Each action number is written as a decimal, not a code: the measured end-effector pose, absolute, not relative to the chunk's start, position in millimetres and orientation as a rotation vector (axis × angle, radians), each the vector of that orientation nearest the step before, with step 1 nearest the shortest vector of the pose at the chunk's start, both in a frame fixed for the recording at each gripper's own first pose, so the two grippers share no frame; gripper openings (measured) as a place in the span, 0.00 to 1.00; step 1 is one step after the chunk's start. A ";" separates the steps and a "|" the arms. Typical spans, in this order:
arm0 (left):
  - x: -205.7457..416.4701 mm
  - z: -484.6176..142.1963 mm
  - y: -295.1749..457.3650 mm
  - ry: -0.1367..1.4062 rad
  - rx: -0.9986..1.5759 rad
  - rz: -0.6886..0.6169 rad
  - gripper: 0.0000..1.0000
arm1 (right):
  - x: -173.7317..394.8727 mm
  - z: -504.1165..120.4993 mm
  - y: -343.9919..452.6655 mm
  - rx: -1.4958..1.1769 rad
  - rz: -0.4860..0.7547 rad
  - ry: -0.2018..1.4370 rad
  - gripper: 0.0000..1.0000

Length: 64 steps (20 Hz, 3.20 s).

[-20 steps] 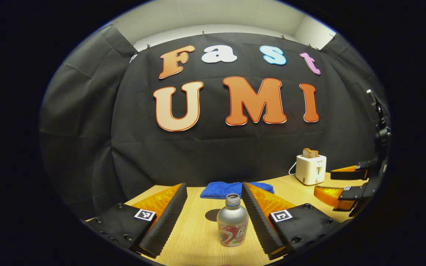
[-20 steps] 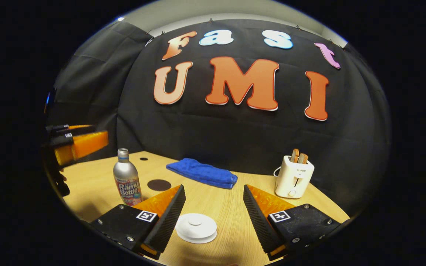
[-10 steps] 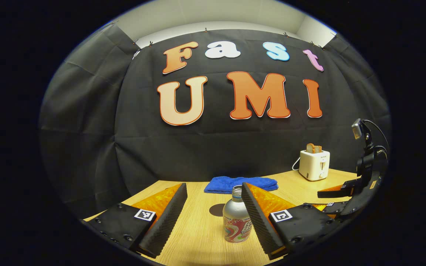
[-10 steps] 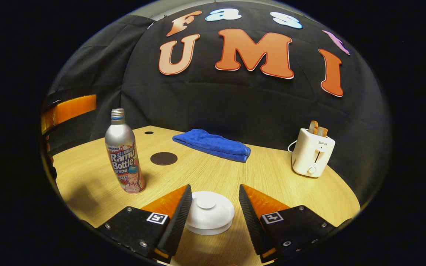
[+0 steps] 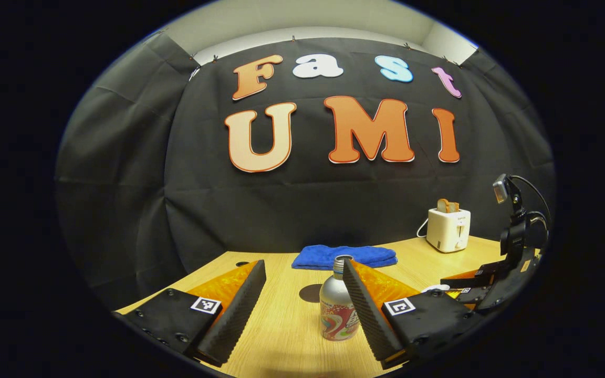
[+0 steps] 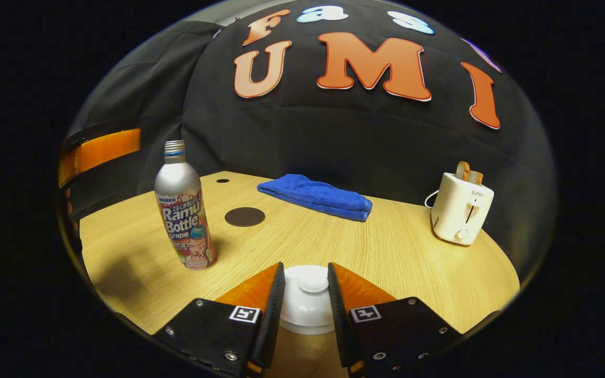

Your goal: Open the teacup lid with one hand, grasp the water bottle and pour water into the teacup with the other hand; after pouring, place the water bottle on the coaster and then close the teacup lid.

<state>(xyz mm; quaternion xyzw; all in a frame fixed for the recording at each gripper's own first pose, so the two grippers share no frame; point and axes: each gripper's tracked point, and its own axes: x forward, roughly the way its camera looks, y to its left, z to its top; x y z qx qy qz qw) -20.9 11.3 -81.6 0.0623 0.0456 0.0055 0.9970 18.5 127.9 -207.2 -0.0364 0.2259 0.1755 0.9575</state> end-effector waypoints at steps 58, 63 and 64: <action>24.1 -230.8 -19.8 0.442 0.128 -0.030 0.82 | -2.8 -103.9 -18.9 0.025 0.084 0.169 0.21; 25.3 -210.1 -9.4 0.408 0.287 -0.004 0.82 | -1.5 -102.2 -26.1 0.022 0.075 0.165 0.21; 23.4 -207.9 -6.9 0.400 0.335 0.001 0.85 | -1.5 -103.1 -27.6 0.025 0.070 0.166 0.21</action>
